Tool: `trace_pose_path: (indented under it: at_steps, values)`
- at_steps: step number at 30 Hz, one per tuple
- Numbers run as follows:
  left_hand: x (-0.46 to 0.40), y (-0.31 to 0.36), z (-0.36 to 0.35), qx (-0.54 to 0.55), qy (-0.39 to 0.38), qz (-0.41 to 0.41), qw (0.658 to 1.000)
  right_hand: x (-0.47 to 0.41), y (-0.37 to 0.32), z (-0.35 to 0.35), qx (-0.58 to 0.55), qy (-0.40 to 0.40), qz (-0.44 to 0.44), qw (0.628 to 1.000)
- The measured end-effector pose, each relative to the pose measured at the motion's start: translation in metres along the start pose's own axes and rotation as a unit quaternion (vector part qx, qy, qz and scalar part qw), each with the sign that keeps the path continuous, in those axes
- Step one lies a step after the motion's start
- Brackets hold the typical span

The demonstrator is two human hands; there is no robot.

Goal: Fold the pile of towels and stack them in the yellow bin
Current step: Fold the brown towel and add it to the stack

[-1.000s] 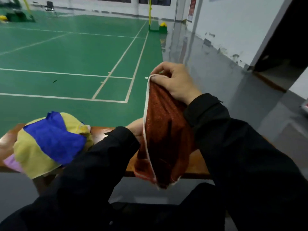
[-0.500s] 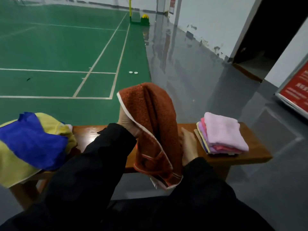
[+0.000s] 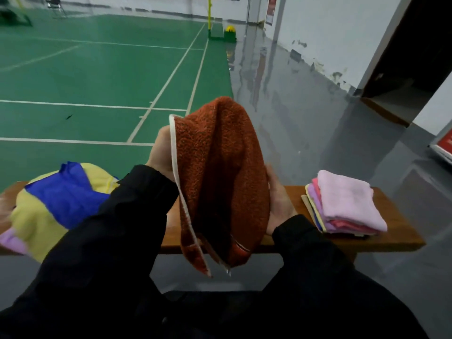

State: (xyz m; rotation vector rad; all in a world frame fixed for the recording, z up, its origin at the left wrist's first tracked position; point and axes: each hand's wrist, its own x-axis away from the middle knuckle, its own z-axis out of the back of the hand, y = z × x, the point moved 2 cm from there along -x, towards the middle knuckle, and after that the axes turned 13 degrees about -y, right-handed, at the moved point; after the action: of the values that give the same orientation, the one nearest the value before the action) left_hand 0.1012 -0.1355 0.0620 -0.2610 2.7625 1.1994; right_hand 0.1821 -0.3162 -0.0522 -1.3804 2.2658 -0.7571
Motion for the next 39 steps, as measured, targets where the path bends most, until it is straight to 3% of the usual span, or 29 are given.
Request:
trace_pose_path:
  at_steps: [3, 6, 11, 14, 18, 20, 23, 24, 26, 31, 36, 39]
  values:
    - [0.01, 0.022, -0.001, -0.028, -0.034, -0.015, 0.999, 0.008, -0.003, 0.007, -0.019, 0.01, 0.062, 0.998]
    - [0.006, 0.027, 0.022, -0.047, -0.016, 0.027, 0.998, 0.005, -0.019, 0.016, 0.005, 0.069, 0.101, 0.992]
    - [0.005, 0.027, 0.072, -0.068, 0.066, 0.093, 0.991, -0.009, -0.062, 0.015, 0.056, 0.156, 0.083, 0.983]
    - [0.013, 0.03, 0.083, -0.05, 0.029, 0.124, 0.991, -0.005, -0.09, 0.0, 0.101, 0.142, 0.096, 0.98]
    - [0.005, 0.033, 0.083, -0.158, 0.032, 0.027, 0.987, 0.003, -0.125, -0.017, 0.223, 0.134, 0.138, 0.956]
    - [-0.002, 0.039, 0.084, -0.288, 0.094, -0.05, 0.952, 0.006, -0.136, -0.02, 0.255, 0.152, 0.195, 0.935]
    - [-0.012, 0.046, 0.088, -0.59, 0.176, -0.09, 0.783, 0.011, -0.135, -0.025, 0.149, 0.075, 0.213, 0.963]
    - [-0.014, 0.045, 0.089, -0.61, 0.187, -0.081, 0.766, 0.013, -0.133, -0.029, 0.113, 0.054, 0.205, 0.971]
    - [-0.013, 0.04, 0.088, -0.57, 0.189, -0.084, 0.795, 0.015, -0.131, -0.03, 0.095, 0.05, 0.19, 0.976]
    - [-0.011, 0.033, 0.091, -0.347, 0.147, -0.082, 0.923, 0.015, -0.133, -0.014, 0.08, 0.103, 0.146, 0.981]
    - [-0.011, 0.034, 0.091, -0.297, 0.142, -0.1, 0.939, 0.017, -0.134, -0.01, 0.099, 0.11, 0.141, 0.979]
    - [-0.01, 0.034, 0.093, -0.307, 0.133, -0.108, 0.936, 0.014, -0.14, 0.0, 0.14, 0.156, 0.198, 0.958]
